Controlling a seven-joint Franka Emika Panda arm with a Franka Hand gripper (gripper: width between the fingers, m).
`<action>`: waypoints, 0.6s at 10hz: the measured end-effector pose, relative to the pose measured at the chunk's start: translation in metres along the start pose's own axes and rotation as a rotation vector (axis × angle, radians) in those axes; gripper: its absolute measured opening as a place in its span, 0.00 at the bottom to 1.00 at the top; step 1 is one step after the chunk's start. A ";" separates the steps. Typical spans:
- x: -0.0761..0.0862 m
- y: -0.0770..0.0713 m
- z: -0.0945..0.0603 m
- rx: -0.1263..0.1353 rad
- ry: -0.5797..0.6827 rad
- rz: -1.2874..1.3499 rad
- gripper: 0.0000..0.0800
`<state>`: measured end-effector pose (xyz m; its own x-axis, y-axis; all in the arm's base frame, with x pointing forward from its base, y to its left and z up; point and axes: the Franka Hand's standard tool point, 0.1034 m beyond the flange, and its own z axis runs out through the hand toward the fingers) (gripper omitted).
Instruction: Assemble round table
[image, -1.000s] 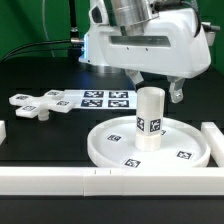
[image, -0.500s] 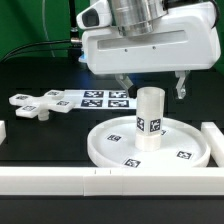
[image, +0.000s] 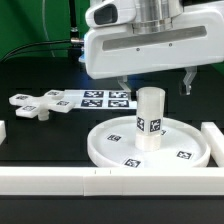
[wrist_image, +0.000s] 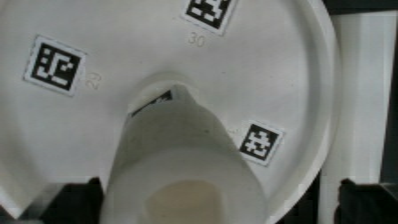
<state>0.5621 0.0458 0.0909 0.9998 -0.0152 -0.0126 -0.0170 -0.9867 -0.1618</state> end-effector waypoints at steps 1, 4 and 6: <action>0.000 0.000 0.000 0.000 0.000 -0.069 0.81; 0.003 0.003 0.002 -0.036 0.006 -0.370 0.81; 0.009 -0.002 0.002 -0.097 0.045 -0.579 0.81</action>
Offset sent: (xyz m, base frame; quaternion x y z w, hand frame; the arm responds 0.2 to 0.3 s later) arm 0.0055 -0.0034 0.0000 -0.0595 0.0234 -0.2425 0.9680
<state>0.5711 0.0476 0.0891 0.8455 0.5258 0.0933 0.5308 -0.8466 -0.0388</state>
